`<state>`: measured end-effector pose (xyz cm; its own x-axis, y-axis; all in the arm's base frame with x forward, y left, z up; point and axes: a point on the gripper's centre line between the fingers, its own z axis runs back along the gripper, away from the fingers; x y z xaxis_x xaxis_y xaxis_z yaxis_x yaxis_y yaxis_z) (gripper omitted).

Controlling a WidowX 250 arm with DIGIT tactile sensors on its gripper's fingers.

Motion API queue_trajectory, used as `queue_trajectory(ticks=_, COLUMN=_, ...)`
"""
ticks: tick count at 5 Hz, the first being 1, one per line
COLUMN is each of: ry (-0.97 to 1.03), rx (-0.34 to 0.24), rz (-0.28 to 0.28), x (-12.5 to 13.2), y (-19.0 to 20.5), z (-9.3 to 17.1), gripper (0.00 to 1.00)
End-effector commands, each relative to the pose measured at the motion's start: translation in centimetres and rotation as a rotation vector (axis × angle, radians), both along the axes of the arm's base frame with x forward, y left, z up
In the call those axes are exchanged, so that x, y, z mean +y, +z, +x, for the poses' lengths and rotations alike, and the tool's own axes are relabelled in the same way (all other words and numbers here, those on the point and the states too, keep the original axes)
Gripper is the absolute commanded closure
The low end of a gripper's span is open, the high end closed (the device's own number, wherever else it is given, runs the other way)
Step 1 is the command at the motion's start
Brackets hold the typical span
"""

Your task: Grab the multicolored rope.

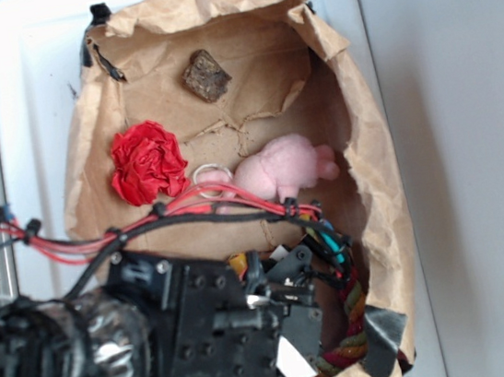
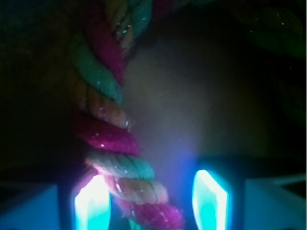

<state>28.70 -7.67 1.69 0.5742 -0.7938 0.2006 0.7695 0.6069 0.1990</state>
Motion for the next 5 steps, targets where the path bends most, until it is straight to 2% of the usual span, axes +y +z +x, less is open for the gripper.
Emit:
queue_trajectory(ticks=1, ry=0.001, rx=-0.016, rz=-0.026, x=-0.5, y=-0.1, z=-0.1, gripper=1.00)
queue_trajectory(ticks=3, ry=0.113, rx=-0.006, rz=-0.049, x=1.1, y=1.5, z=0.5, gripper=1.00)
queue_trajectory(ticks=4, ry=0.251, rx=0.013, rz=-0.097, x=3.3, y=3.9, z=1.1, gripper=1.00)
queue_trajectory(ticks=5, ry=0.346, rx=0.017, rz=-0.120, x=4.9, y=6.4, z=1.1, gripper=1.00)
